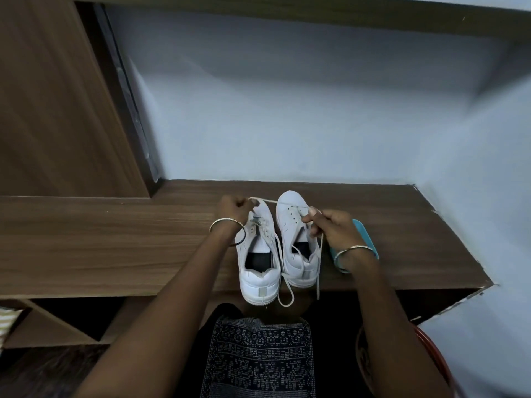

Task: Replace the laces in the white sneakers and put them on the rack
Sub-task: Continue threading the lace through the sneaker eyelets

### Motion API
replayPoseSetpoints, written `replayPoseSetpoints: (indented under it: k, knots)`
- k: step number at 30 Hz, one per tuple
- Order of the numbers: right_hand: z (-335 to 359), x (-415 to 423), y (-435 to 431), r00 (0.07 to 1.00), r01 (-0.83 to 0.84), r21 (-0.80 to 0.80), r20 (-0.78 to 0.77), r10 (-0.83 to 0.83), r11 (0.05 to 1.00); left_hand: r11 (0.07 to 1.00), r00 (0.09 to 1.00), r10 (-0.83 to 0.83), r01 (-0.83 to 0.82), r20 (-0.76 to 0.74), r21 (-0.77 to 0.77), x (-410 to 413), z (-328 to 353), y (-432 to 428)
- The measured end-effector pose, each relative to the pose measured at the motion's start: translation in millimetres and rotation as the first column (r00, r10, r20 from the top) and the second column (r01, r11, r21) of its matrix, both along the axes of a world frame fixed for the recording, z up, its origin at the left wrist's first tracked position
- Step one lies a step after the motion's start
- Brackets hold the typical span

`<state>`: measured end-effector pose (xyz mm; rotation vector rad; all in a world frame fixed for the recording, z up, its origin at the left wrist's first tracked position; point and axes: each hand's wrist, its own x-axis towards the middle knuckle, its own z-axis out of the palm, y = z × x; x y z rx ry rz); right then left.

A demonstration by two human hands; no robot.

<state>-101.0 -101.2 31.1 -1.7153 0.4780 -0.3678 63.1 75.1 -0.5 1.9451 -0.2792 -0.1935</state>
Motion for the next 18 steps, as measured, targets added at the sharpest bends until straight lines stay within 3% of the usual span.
replayPoseSetpoints:
  k: [3, 7, 12, 15, 17, 18]
  knots:
    - [14.9, -12.8, -10.8, 0.996, -0.029, 0.166, 0.085, 0.015, 0.986, 0.998, 0.998, 0.022, -0.019, -0.056, 0.057, 3.8, -9.6, 11.3]
    - [32.2, -19.4, -24.0, 0.974, 0.081, 0.404, 0.162, -0.159, 0.911, 0.992, 0.993, 0.101, -0.096, -0.059, 0.081, 3.1, -21.8, 17.0]
    - [43.3, -19.2, -29.8, 0.924, -0.02, 0.778, 0.255, -0.286, 0.628, 0.986, 0.995, 0.044, -0.03, -0.084, 0.162, -2.1, -19.9, 21.2]
    - [50.2, -12.2, -18.3, 0.899, -0.146, 0.876, 0.311, -0.307, 0.46, 0.959, 0.996, 0.018, -0.042, 0.089, 0.28, -12.5, -2.6, 13.1]
    - [54.9, -5.2, -6.7, 0.884, -0.211, 0.906, 0.337, -0.324, 0.366, 0.975, 0.978, 0.025, -0.07, 0.205, 0.212, -36.3, 20.2, 2.9]
    - [56.6, -1.0, -0.8, 0.881, -0.235, 0.916, 0.343, -0.327, 0.326, 0.991, 0.979, -0.042, 0.016, 0.198, 0.133, -48.9, 31.2, -1.8]
